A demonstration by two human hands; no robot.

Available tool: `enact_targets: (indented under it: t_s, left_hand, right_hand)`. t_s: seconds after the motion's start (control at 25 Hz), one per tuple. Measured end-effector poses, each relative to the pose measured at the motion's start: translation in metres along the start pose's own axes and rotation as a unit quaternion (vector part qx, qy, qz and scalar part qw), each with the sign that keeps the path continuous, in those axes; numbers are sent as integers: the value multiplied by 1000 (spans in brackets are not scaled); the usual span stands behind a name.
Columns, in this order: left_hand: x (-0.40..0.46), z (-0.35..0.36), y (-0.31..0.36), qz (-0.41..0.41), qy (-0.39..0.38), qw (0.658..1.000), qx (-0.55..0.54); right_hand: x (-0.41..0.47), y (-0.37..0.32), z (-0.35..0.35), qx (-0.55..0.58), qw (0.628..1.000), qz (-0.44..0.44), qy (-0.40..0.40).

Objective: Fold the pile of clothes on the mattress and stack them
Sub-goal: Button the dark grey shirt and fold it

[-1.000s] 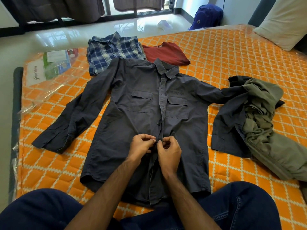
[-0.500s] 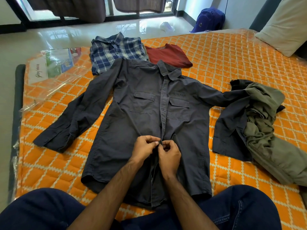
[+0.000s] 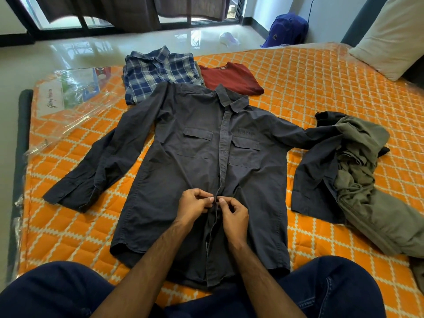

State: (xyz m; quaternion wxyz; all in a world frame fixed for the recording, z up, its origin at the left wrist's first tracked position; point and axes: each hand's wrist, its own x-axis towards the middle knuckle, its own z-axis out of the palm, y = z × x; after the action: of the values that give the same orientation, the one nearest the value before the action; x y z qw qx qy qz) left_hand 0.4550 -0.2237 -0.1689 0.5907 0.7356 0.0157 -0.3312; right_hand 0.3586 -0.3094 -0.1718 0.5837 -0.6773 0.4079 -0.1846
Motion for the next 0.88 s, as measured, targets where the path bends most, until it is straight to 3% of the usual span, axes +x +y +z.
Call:
enact_targets:
  t_s: [0.08,0.28,0.88]
  left_hand:
    - [-1,0,2,4,-12,1000,-4]
    - [2,4,0,54,-27,991,116]
    - [8,6,4,-36,-19,998,-40]
  right_hand:
    - [6,-1,-3,6,1000,18,-9]
    - [3,-2,3,-19,1000,8,-12]
    - [1,-4,1,1,1000,10,-18]
